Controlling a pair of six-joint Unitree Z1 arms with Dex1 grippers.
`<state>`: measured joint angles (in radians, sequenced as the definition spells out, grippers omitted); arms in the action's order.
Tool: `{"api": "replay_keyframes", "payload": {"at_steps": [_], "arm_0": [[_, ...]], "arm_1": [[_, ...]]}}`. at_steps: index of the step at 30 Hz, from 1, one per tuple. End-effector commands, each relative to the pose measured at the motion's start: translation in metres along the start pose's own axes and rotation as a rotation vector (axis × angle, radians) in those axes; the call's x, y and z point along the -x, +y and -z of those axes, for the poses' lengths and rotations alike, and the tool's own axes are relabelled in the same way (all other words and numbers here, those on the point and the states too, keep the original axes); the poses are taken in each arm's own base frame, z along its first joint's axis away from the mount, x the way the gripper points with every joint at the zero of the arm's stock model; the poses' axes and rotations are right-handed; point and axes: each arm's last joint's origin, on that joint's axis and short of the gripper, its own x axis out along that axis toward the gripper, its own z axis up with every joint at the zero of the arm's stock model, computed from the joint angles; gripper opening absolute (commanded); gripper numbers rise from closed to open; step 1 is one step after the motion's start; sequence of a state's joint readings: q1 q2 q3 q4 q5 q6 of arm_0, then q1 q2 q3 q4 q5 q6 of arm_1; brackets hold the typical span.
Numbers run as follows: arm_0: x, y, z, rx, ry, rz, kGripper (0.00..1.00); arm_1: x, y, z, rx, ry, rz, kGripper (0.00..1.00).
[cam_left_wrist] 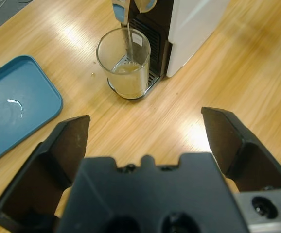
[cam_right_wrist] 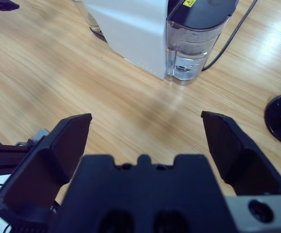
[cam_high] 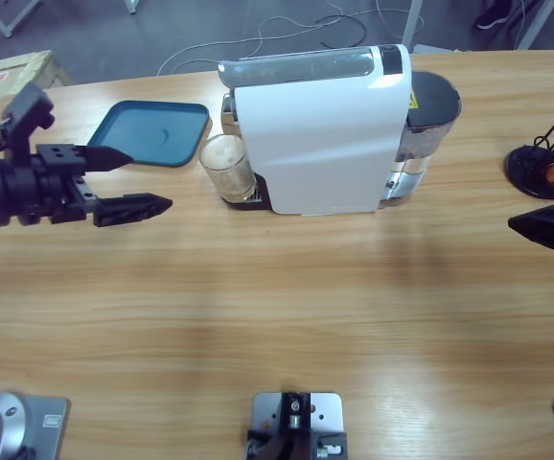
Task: Pour coffee
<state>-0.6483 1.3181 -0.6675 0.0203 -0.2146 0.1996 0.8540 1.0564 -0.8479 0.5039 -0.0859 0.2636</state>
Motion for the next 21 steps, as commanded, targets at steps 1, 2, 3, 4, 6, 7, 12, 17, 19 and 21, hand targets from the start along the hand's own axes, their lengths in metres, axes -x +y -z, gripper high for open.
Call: {"api": "replay_keyframes", "payload": {"at_steps": [1, 2, 3, 4, 6, 7, 12, 17, 19, 21], "arm_0": [[-0.0106, -0.0002, 0.0059, -0.012, 0.055, 0.002, 0.996], [-0.0108, -0.0001, 0.0057, -0.012, 0.055, 0.002, 0.996], [-0.0111, -0.0002, 0.006, -0.011, 0.056, 0.004, 0.996], [-0.011, -0.0004, 0.0066, -0.011, 0.057, 0.005, 0.996], [-0.0099, -0.0011, 0.0083, -0.006, 0.057, 0.007, 0.996], [-0.0086, -0.0013, 0.0089, 0.006, 0.054, 0.003, 0.996], [-0.006, -0.0029, 0.0066, -0.019, 0.018, 0.027, 0.996], [-0.011, -0.0016, 0.0049, -0.028, 0.012, 0.026, 0.996], [-0.0113, -0.0015, 0.0051, -0.027, 0.012, 0.025, 0.996], [-0.0115, -0.0013, 0.0042, -0.026, 0.007, 0.025, 0.996]], "arm_1": [[-0.0122, 0.0035, 0.0004, 0.009, 0.043, -0.016, 1.0], [-0.0121, 0.0035, 0.0004, 0.009, 0.042, -0.015, 1.0], [-0.0118, 0.0035, 0.0004, 0.009, 0.041, -0.017, 1.0], [-0.0119, 0.0035, 0.0004, 0.009, 0.042, -0.017, 1.0], [-0.0122, 0.0036, 0.0006, 0.009, 0.045, -0.019, 1.0], [-0.0121, 0.0037, 0.0006, 0.009, 0.046, -0.02, 1.0], [-0.0108, 0.0036, 0.0005, 0.01, 0.057, -0.018, 1.0], [-0.0122, 0.0041, -0.0008, 0.011, 0.066, -0.015, 1.0], [-0.0143, 0.0046, -0.0019, 0.011, 0.071, -0.014, 1.0], [-0.0159, 0.0054, -0.0043, 0.011, 0.073, -0.013, 1.0]]}}
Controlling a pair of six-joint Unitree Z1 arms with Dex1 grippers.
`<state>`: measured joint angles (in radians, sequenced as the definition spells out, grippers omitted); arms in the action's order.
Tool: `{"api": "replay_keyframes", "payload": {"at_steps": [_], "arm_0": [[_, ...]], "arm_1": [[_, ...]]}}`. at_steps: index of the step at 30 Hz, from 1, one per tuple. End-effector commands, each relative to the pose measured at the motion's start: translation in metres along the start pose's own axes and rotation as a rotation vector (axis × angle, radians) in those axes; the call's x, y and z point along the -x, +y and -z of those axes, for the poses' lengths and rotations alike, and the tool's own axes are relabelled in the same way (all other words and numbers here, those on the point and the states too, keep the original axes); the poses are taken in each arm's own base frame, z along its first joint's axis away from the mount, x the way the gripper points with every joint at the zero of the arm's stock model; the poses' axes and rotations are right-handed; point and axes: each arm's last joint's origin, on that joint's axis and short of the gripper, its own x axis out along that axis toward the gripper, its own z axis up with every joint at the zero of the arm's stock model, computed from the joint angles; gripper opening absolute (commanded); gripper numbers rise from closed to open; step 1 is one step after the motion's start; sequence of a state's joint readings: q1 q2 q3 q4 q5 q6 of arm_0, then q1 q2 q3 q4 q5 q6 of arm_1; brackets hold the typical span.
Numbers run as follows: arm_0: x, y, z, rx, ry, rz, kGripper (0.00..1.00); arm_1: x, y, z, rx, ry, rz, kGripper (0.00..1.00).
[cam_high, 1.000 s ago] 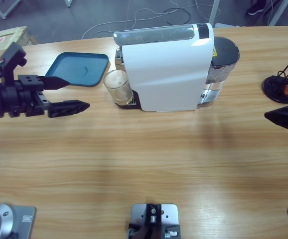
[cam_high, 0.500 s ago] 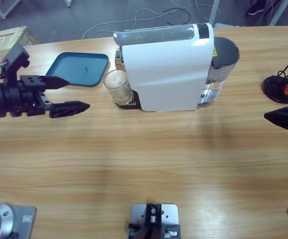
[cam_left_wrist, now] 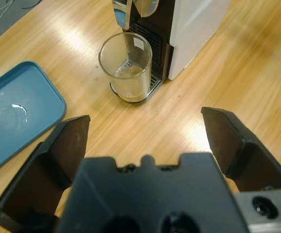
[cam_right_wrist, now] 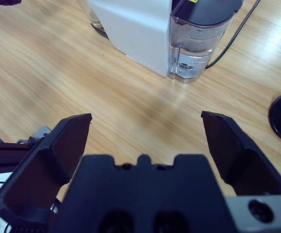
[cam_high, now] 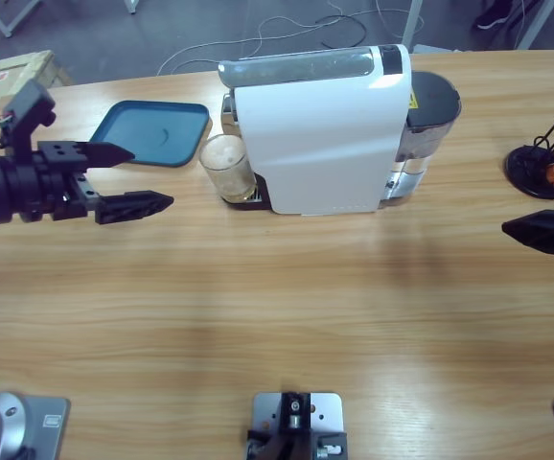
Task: Pour coffee
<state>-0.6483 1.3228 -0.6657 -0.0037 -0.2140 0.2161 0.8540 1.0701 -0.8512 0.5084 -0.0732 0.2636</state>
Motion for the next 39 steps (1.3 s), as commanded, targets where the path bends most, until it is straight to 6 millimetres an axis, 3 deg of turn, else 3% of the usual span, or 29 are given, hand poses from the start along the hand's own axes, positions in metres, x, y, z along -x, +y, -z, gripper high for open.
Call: {"api": "replay_keyframes", "payload": {"at_steps": [1, 8, 19, 22, 32, 39], "arm_0": [[-0.011, -0.002, 0.006, -0.005, 0.022, 0.03, 0.996], [-0.022, 0.0, 0.007, -0.003, 0.033, 0.044, 0.996], [-0.029, 0.001, 0.009, 0.002, 0.058, 0.048, 0.996], [-0.043, 0.006, 0.013, -0.042, 0.085, 0.039, 0.996], [-0.114, 0.029, 0.014, -0.078, -0.001, 0.012, 0.996], [-0.138, 0.03, 0.02, -0.088, -0.037, 0.084, 0.996]], "arm_1": [[-0.014, 0.005, -0.005, 0.01, 0.057, -0.004, 1.0], [-0.022, 0.006, -0.007, 0.012, 0.069, -0.001, 1.0], [-0.017, 0.004, -0.003, 0.008, 0.058, -0.005, 1.0], [-0.011, 0.003, 0.0, 0.007, 0.066, -0.005, 1.0], [0.0, 0.002, 0.005, 0.005, 0.117, -0.006, 1.0], [-0.002, 0.001, 0.008, 0.001, 0.134, -0.009, 1.0]]}}
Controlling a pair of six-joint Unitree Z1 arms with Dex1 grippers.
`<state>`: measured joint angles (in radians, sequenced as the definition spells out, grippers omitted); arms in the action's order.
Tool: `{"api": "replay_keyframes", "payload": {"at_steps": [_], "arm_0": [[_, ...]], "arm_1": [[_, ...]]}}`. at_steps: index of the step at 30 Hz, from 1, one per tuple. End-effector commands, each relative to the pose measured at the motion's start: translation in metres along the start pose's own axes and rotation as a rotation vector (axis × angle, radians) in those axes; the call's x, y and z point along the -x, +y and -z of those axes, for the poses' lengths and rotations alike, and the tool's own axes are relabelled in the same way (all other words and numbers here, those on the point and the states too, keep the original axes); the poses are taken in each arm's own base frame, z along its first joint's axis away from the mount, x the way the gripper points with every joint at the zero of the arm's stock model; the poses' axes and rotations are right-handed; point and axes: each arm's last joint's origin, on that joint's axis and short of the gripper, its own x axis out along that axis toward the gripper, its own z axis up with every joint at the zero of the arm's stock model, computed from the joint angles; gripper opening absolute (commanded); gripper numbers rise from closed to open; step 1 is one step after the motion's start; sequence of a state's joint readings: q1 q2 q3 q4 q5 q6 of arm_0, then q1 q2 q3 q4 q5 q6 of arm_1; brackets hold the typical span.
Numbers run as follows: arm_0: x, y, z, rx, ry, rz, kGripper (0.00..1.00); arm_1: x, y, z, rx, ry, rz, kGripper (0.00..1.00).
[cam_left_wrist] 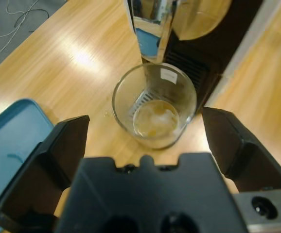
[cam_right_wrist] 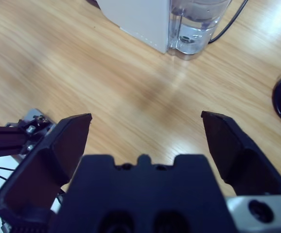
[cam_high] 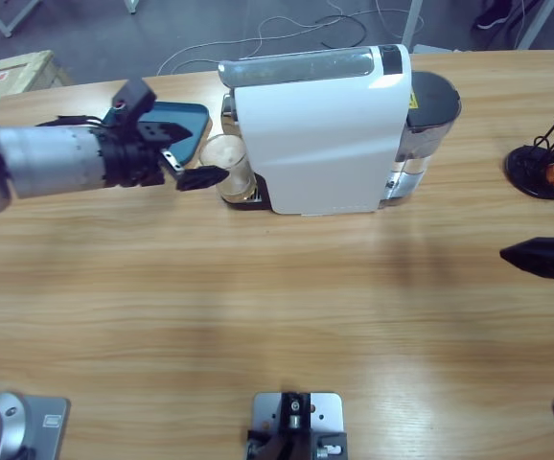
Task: Pour coffee
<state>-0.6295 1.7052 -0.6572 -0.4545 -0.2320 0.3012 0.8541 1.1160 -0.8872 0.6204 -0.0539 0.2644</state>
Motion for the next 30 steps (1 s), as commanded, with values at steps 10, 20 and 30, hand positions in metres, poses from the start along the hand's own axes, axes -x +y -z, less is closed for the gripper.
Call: {"api": "replay_keyframes", "payload": {"at_steps": [10, 20, 30], "arm_0": [[-0.053, 0.001, 0.032, -0.002, 0.004, 0.102, 0.688], [-0.039, 0.003, 0.036, 0.009, 0.002, 0.086, 0.0], [0.041, 0.072, 0.046, 0.216, -0.035, -0.325, 0.0]], "arm_1": [[0.007, 0.0, 0.009, -0.004, 0.021, -0.029, 1.0], [0.008, 0.0, 0.01, -0.01, 0.016, -0.029, 1.0], [0.003, 0.0, 0.011, -0.028, 0.003, -0.038, 1.0]]}}
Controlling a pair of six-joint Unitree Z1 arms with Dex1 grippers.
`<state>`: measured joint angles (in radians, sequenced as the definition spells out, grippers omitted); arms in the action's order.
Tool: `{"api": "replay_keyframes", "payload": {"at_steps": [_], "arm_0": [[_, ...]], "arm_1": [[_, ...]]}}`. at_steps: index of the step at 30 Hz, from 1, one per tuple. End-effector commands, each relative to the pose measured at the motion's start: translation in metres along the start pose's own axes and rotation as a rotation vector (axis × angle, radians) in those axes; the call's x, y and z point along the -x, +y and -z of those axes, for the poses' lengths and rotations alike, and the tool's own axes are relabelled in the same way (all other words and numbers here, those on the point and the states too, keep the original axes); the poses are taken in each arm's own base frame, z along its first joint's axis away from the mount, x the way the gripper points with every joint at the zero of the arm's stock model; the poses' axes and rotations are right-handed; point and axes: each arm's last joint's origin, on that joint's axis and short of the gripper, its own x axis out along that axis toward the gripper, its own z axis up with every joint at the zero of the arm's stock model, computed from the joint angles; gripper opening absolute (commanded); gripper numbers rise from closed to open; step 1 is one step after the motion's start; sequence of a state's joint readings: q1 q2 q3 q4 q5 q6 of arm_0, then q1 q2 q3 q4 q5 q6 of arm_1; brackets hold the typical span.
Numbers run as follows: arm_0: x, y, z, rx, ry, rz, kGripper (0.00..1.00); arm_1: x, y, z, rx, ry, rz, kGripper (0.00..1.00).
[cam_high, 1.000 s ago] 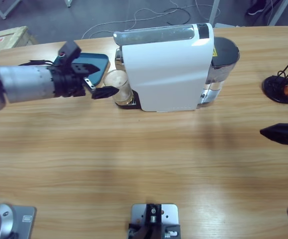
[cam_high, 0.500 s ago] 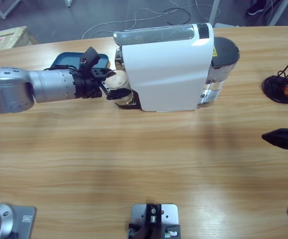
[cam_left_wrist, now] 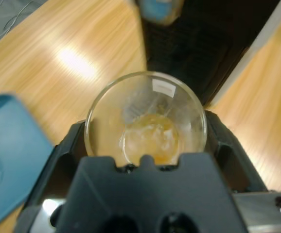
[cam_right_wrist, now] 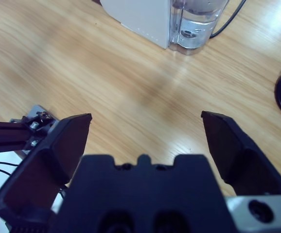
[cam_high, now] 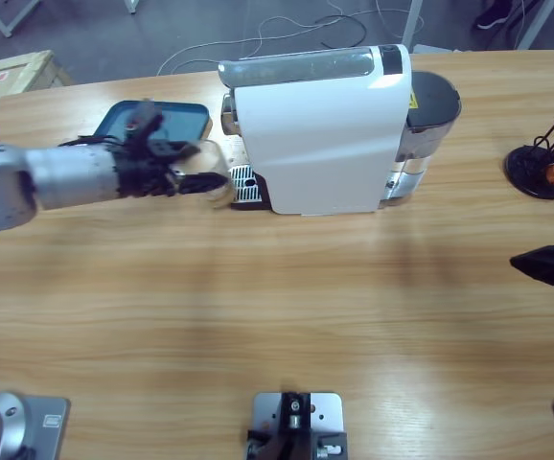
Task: Pour coffee
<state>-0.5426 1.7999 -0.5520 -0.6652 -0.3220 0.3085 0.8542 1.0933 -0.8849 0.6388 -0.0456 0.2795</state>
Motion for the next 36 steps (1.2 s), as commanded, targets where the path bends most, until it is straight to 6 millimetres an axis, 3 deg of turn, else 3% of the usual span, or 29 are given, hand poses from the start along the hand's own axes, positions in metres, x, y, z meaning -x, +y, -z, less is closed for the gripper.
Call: {"api": "replay_keyframes", "payload": {"at_steps": [1, 5, 12, 22, 36], "arm_0": [[0.054, 0.065, 0.008, 0.195, -0.008, -0.381, 0.0], [0.044, 0.093, 0.009, 0.242, 0.034, -0.484, 0.0], [0.001, 0.13, 0.009, 0.319, 0.079, -0.481, 0.0], [-0.022, 0.137, 0.028, 0.376, 0.149, -0.471, 0.0], [-0.033, 0.149, 0.03, 0.392, 0.184, -0.468, 0.0]], "arm_1": [[-0.003, 0.001, 0.006, -0.013, 0.004, -0.029, 1.0], [-0.007, 0.002, 0.003, -0.012, 0.009, -0.029, 1.0], [-0.018, 0.005, -0.002, -0.012, 0.025, -0.034, 1.0], [-0.031, 0.006, -0.006, -0.012, 0.028, -0.031, 1.0], [-0.023, 0.005, -0.003, -0.015, 0.016, -0.031, 1.0]]}}
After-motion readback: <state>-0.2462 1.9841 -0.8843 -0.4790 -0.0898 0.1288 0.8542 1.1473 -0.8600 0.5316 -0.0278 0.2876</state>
